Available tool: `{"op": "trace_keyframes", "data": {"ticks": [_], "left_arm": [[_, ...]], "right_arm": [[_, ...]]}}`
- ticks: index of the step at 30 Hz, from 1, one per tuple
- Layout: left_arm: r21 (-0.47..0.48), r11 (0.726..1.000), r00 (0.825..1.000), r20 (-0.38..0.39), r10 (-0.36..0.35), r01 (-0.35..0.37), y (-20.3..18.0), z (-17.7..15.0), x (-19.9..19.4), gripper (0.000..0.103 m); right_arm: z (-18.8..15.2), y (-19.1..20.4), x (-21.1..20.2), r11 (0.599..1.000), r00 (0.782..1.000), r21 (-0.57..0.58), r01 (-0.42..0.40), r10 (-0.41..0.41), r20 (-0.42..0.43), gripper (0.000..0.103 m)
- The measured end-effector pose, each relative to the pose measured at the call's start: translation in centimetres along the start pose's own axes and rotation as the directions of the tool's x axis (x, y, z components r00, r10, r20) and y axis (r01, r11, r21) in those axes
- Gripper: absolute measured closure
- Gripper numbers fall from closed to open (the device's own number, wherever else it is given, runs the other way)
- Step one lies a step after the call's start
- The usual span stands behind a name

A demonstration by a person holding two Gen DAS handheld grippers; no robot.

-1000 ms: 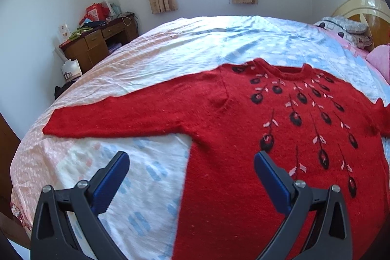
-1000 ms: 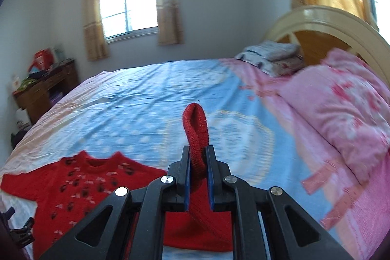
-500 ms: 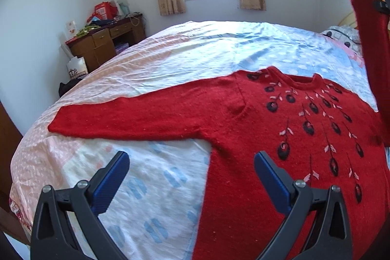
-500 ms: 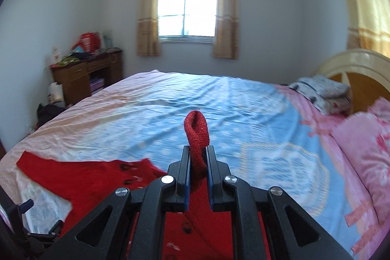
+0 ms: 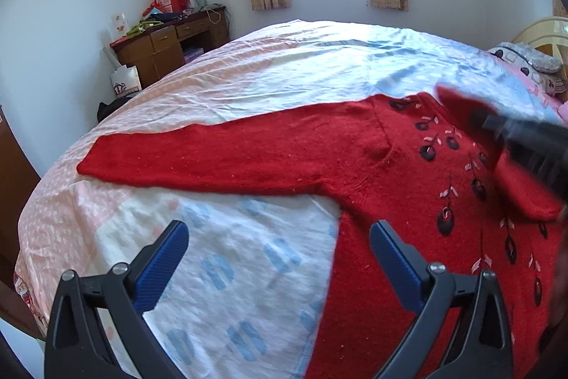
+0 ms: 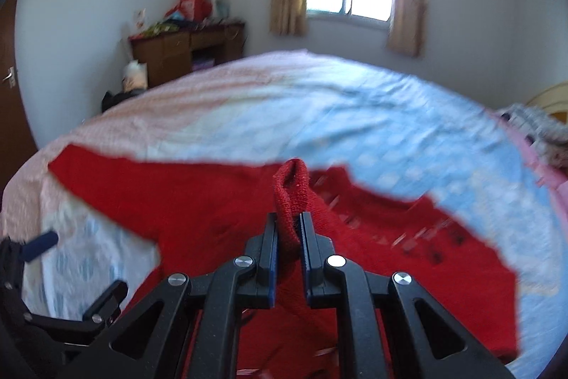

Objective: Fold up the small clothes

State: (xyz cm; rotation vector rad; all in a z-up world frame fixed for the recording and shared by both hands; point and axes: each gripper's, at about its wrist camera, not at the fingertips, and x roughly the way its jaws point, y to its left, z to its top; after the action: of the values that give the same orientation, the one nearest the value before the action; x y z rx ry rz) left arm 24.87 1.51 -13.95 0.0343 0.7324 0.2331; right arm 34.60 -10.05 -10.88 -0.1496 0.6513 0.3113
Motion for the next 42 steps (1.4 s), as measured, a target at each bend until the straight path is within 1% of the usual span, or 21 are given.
{"op": "trace_keyframes", "data": {"ticks": [1, 2, 4, 6, 8, 10, 13, 14, 16, 17, 19, 24, 26, 27, 28, 29, 30, 33, 36, 40, 42], "left_arm": [[0.004, 1.0, 1.0, -0.002, -0.002, 0.002, 0.0, 0.0, 0.1, 0.0], [0.007, 1.0, 1.0, -0.007, -0.006, 0.007, 0.0, 0.0, 0.2, 0.0], [0.007, 1.0, 1.0, -0.014, -0.019, 0.019, 0.1, 0.0, 0.3, 0.0], [0.01, 0.998, 0.998, -0.022, -0.054, 0.054, 0.0, 0.1, 0.3, 0.0], [0.028, 0.995, 0.995, -0.026, -0.094, 0.094, -0.3, 0.1, 0.1, 0.0], [0.053, 0.988, 0.989, -0.03, -0.144, 0.145, -0.8, 0.3, -0.1, 0.0], [0.053, 0.969, 0.969, -0.064, -0.239, 0.242, -1.4, 1.3, 0.1, 0.001], [0.052, 0.961, 0.96, -0.07, -0.269, 0.273, -1.8, 1.8, 0.2, 0.005], [0.072, 0.952, 0.954, -0.066, -0.293, 0.298, -3.0, 2.7, 0.4, 0.01], [0.082, 0.945, 0.947, -0.068, -0.313, 0.318, -3.6, 3.2, 0.6, 0.015], [0.095, 0.938, 0.941, -0.081, -0.328, 0.334, -4.9, 3.7, 1.3, 0.021], [0.093, 0.911, 0.905, -0.187, -0.381, 0.403, -8.7, 3.8, 4.4, 0.041], [0.097, 0.907, 0.896, -0.232, -0.379, 0.409, -10.1, 3.4, 5.8, 0.05], [0.094, 0.908, 0.893, -0.247, -0.377, 0.409, -10.4, 3.1, 6.1, 0.052], [0.086, 0.911, 0.899, -0.225, -0.377, 0.404, -10.4, 3.1, 6.1, 0.055], [0.078, 0.911, 0.901, -0.201, -0.384, 0.405, -10.3, 3.0, 5.8, 0.077], [0.075, 0.908, 0.9, -0.187, -0.393, 0.412, -10.2, 3.0, 5.6, 0.088], [0.086, 0.906, 0.903, -0.165, -0.398, 0.415, -9.7, 3.3, 4.8, 0.092], [0.107, 0.913, 0.917, -0.118, -0.381, 0.393, -8.8, 3.9, 3.9, 0.094], [0.095, 0.924, 0.928, -0.07, -0.366, 0.372, -7.2, 5.2, 3.7, 0.097], [0.091, 0.934, 0.939, -0.056, -0.341, 0.344, -6.4, 5.5, 3.9, 0.097]], "right_arm": [[-0.5, 0.1, 0.5, 1.0, 1.0, 0.003, -0.017, 0.017, -0.017, 0.091], [-1.2, 0.0, 1.1, 0.999, 0.999, 0.013, -0.034, 0.034, -0.037, 0.086], [-2.4, -0.8, 1.2, 0.998, 0.997, 0.031, -0.047, 0.049, -0.067, 0.067], [-3.6, -2.0, 0.0, 0.997, 0.995, 0.061, -0.052, 0.057, -0.077, 0.055], [-5.0, -4.1, -2.1, 0.994, 0.996, 0.101, -0.041, 0.048, -0.072, 0.054], [-6.1, -6.0, -3.8, 0.992, 0.996, 0.126, -0.01, 0.022, -0.089, 0.054], [-8.2, -8.6, -6.5, 0.986, 0.993, 0.153, 0.061, -0.044, -0.113, 0.053], [-9.1, -9.3, -7.6, 0.984, 0.991, 0.161, 0.08, -0.061, -0.118, 0.052], [-10.2, -10.3, -8.7, 0.98, 0.991, 0.175, 0.092, -0.073, -0.115, 0.049], [-11.1, -10.6, -9.6, 0.978, 0.991, 0.188, 0.096, -0.077, -0.107, 0.048], [-12.3, -11.0, -10.6, 0.974, 0.992, 0.205, 0.097, -0.077, -0.103, 0.048], [-15.0, -10.8, -11.6, 0.971, 0.991, 0.216, 0.098, -0.075, -0.113, 0.047], [-15.8, -10.8, -11.7, 0.97, 0.991, 0.219, 0.103, -0.08, -0.111, 0.047], [-16.1, -10.9, -11.8, 0.969, 0.99, 0.223, 0.109, -0.087, -0.109, 0.047], [-16.3, -11.1, -11.8, 0.967, 0.99, 0.229, 0.111, -0.089, -0.106, 0.047], [-16.6, -11.2, -11.8, 0.965, 0.991, 0.239, 0.111, -0.089, -0.101, 0.047], [-16.8, -11.3, -11.8, 0.963, 0.991, 0.247, 0.111, -0.089, -0.1, 0.047], [-17.1, -11.6, -11.9, 0.961, 0.99, 0.247, 0.123, -0.102, -0.099, 0.047], [-17.4, -11.8, -12.0, 0.958, 0.988, 0.249, 0.141, -0.122, -0.092, 0.047], [-17.5, -11.8, -12.2, 0.957, 0.989, 0.255, 0.139, -0.122, -0.082, 0.047], [-17.5, -11.6, -12.0, 0.959, 0.989, 0.248, 0.138, -0.121, -0.085, 0.047]]}}
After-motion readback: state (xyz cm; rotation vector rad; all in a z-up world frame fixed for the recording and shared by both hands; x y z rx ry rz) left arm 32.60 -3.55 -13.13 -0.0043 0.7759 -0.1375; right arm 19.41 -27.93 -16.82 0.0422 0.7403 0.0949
